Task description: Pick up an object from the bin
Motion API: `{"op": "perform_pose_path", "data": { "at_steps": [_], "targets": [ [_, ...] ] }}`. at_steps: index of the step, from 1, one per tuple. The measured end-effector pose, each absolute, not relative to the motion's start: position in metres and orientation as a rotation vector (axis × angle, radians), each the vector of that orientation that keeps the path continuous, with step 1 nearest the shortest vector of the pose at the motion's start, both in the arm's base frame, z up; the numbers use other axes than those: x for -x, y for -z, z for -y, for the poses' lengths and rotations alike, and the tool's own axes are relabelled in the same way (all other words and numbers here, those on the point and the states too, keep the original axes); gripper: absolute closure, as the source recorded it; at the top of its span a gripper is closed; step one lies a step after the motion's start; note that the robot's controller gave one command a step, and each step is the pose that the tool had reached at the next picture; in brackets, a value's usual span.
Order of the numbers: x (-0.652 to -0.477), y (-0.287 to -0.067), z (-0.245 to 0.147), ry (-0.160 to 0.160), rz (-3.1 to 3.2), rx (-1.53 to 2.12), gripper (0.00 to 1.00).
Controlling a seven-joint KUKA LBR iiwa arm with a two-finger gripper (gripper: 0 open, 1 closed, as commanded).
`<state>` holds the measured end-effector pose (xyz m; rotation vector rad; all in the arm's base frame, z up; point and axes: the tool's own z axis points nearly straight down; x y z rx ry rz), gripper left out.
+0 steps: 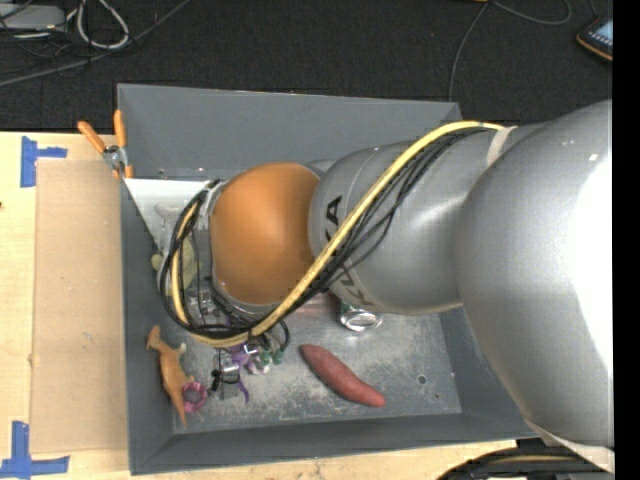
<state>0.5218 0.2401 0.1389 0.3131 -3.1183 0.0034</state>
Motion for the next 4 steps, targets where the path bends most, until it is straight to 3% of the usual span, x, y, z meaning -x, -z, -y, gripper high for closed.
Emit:
{"op": "perform_pose_path", "data": {
  "at_steps": [1, 2, 3, 4],
  "targets": [
    [-0.542, -0.118, -0.212, 0.001, 3.038, -0.762, 0.00],
    [-0.564, -0.084, -0.199, 0.001, 2.978, -0.977, 0.00],
    [-0.579, -0.071, -0.196, 0.003, 2.993, -0.901, 1.00],
    [-0.579, -0.071, -0.196, 0.003, 2.993, -0.901, 1.00]
  ]
}}
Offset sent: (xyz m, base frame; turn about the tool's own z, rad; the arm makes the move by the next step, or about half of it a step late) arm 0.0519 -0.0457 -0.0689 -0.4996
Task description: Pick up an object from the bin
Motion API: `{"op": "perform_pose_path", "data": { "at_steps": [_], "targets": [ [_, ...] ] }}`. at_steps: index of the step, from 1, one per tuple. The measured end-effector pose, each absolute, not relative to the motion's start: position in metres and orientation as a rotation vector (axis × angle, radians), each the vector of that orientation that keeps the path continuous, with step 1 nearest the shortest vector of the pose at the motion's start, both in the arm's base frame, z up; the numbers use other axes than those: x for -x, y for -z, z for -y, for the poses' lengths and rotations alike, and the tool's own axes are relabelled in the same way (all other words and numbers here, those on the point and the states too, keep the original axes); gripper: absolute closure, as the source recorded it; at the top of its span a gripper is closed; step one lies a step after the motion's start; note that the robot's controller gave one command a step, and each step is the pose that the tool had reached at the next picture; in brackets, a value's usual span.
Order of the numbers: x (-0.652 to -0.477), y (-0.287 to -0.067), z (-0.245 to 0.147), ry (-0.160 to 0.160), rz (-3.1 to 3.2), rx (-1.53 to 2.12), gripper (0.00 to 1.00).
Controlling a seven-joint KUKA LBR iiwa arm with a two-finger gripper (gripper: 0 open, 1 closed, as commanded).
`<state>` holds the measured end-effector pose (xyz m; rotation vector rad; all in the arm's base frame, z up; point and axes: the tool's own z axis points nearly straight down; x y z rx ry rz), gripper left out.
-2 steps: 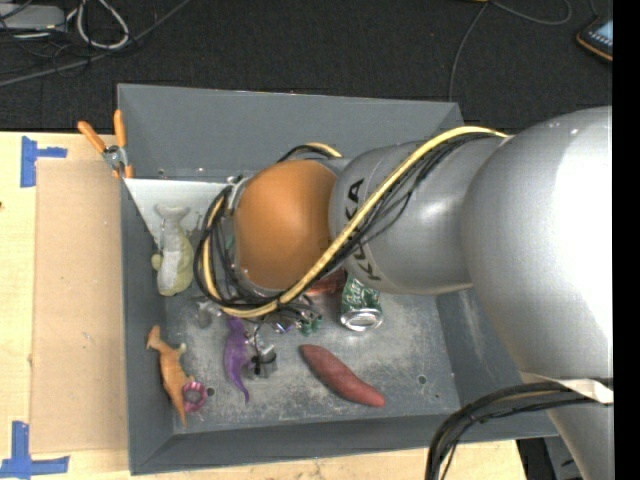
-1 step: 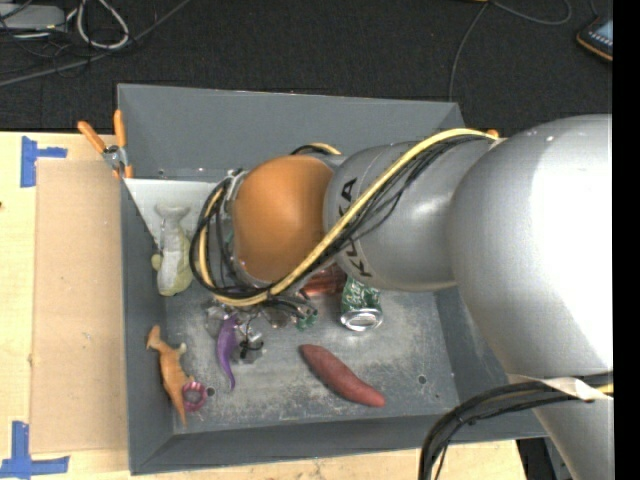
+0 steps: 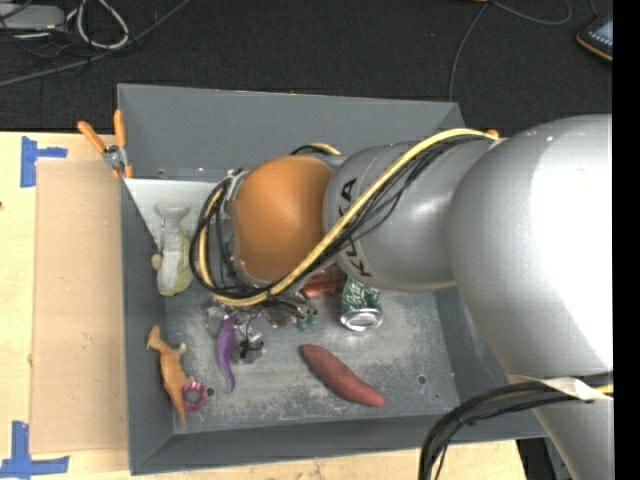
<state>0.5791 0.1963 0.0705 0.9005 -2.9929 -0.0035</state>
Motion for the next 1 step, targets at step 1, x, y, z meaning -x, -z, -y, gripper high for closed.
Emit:
{"op": "perform_pose_path", "data": {
  "at_steps": [1],
  "targets": [
    [-0.5779, -0.0740, -0.1959, 0.004, 2.991, -0.899, 1.00]
  ]
}}
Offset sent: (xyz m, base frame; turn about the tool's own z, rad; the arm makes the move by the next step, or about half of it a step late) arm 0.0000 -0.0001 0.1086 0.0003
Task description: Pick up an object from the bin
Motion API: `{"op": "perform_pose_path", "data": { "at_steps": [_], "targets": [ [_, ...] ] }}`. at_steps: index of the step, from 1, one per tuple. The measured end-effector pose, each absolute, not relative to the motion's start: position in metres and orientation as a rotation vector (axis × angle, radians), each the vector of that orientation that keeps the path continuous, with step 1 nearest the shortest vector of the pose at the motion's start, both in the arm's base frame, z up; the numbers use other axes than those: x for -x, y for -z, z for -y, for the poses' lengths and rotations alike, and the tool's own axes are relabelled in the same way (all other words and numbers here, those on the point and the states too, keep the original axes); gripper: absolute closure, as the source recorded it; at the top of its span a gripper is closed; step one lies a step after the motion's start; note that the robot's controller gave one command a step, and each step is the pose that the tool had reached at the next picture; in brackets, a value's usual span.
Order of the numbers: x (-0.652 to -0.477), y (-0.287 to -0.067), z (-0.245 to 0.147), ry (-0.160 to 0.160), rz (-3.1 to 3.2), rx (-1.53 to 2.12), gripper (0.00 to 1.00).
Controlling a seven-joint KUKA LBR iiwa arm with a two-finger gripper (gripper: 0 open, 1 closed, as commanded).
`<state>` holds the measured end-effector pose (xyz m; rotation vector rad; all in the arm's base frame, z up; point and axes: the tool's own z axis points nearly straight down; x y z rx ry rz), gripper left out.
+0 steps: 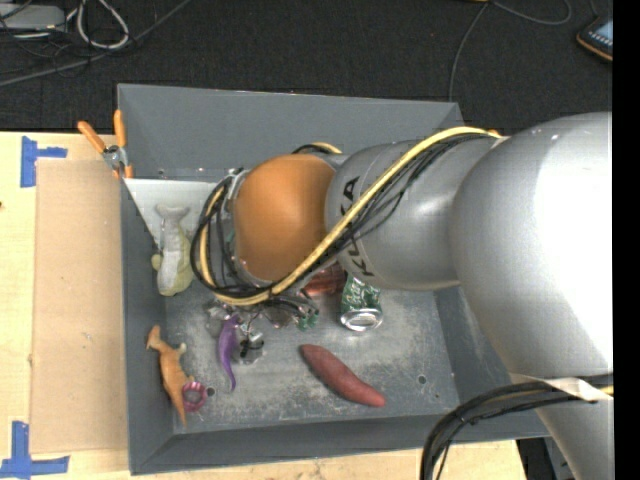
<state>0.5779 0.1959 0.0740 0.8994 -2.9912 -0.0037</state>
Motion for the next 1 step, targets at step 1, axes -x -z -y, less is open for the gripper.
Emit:
{"op": "perform_pose_path", "data": {
  "at_steps": [1],
  "targets": [
    [-0.5759, -0.0944, -0.1954, 0.003, 2.985, -0.897, 1.00]
  ]
}}
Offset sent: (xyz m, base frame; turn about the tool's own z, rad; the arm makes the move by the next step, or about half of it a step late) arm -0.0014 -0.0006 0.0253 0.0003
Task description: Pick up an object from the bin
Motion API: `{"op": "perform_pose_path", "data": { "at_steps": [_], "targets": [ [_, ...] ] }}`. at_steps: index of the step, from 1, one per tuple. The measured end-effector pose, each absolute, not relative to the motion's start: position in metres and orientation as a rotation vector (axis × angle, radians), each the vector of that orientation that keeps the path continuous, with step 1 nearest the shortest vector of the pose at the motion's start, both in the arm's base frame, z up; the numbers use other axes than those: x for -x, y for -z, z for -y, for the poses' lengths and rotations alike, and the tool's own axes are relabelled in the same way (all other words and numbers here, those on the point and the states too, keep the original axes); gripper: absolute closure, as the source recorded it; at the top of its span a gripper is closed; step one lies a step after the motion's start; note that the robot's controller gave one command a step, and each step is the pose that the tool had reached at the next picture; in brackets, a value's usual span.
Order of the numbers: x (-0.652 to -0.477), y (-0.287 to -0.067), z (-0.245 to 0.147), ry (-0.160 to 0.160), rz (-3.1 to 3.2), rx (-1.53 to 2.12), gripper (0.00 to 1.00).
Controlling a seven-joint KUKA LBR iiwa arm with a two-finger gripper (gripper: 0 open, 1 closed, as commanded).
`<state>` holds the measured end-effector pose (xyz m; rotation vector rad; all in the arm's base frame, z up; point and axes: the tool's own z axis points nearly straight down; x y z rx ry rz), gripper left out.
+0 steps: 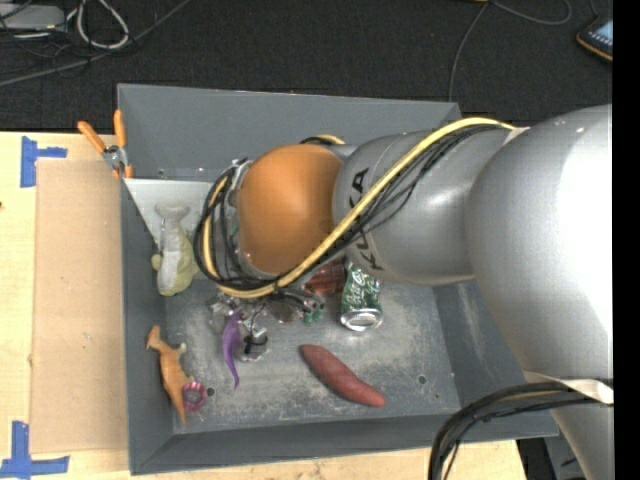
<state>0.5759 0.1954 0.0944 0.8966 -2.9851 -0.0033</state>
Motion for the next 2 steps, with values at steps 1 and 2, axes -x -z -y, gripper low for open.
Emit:
{"op": "perform_pose_path", "data": {
  "at_steps": [1, 2],
  "targets": [
    [-0.578, -0.127, -0.196, 0.003, 2.992, -0.898, 1.00],
    [-0.579, -0.152, -0.196, 0.003, 2.996, -0.898, 1.00]
  ]
}}
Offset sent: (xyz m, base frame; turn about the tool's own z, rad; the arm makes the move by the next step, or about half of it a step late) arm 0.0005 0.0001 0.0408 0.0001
